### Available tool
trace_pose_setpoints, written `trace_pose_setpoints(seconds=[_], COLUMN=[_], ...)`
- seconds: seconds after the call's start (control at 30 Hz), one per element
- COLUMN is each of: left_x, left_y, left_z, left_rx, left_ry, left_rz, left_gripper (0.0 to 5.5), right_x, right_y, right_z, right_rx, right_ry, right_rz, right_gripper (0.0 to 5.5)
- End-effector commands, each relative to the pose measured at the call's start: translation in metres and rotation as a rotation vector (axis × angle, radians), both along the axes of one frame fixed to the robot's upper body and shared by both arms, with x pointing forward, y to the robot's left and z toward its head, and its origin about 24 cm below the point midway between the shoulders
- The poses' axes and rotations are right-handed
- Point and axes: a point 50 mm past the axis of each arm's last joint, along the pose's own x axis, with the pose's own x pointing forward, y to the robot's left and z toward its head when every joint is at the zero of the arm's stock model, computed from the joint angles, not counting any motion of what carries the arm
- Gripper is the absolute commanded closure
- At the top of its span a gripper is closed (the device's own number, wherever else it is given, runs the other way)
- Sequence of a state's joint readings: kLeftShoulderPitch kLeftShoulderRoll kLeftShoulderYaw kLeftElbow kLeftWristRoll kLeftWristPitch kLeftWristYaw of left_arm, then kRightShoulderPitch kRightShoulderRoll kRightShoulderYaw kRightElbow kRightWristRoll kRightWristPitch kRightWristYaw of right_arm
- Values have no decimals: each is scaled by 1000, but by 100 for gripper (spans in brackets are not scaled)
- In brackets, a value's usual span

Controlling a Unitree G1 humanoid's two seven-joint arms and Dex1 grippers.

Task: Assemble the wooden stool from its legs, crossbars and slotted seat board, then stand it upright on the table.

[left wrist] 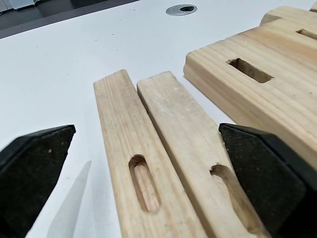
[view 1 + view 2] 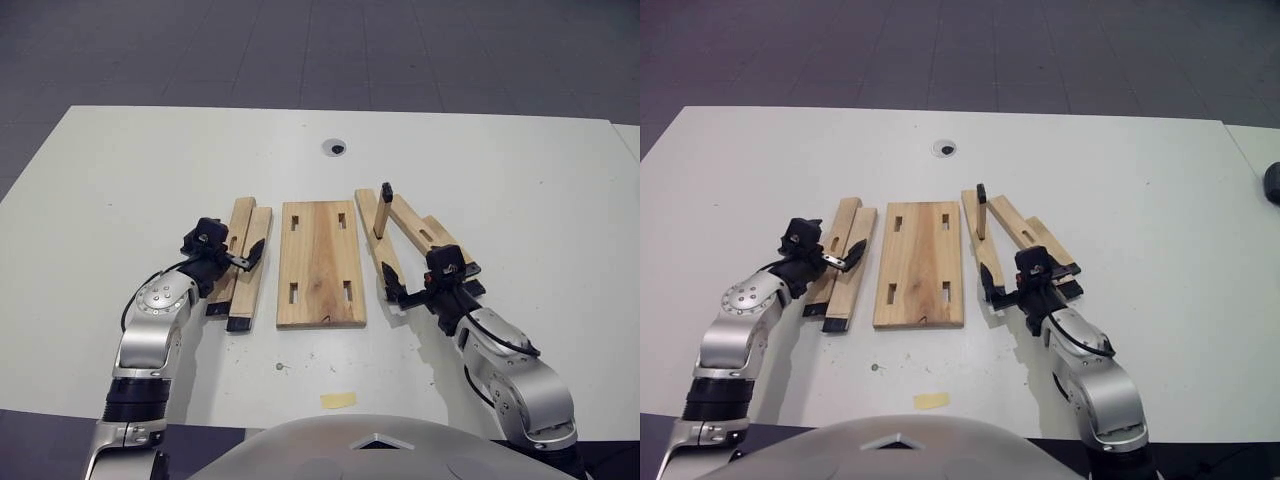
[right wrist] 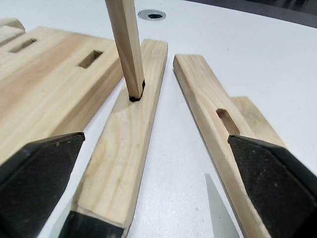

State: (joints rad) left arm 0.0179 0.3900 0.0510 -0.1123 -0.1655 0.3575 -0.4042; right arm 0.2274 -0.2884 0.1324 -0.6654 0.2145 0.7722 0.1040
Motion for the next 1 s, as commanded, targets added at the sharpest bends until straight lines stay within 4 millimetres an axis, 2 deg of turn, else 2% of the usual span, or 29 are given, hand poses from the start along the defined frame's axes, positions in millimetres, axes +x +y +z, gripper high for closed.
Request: trace_pose_setpoints(seconds=[0.03,0.13,0.3,0.5,0.63,0.83,1.0], left_x=[9,14,21,17,21,28,32], left_y=[-6,-11,-9,-13,-13,-16,-18], left_z=[15,22,29,28,39,48,48], left_rx=[-64,-75,-67,-47,-24,5,28], left_ry=[-64,-90,-112,-111,-131,-158,-166], left_rz=[-7,-9,11,-13,-36,-60,-76], left_gripper=[10,10,10,10,10,10,10], right_x=[-1,-2,-2,-4,-11,-9,2], right_y=[5,10,9,3,-5,-7,-8], right_z=[-14,-28,-33,-37,-47,-51,-50], right_rx=[32,70,10,-14,-29,-32,-26], right_ry=[87,186,227,261,317,322,261], right_rz=[-6,1,41,40,43,73,76], right_gripper=[11,11,90,176,248,340,345])
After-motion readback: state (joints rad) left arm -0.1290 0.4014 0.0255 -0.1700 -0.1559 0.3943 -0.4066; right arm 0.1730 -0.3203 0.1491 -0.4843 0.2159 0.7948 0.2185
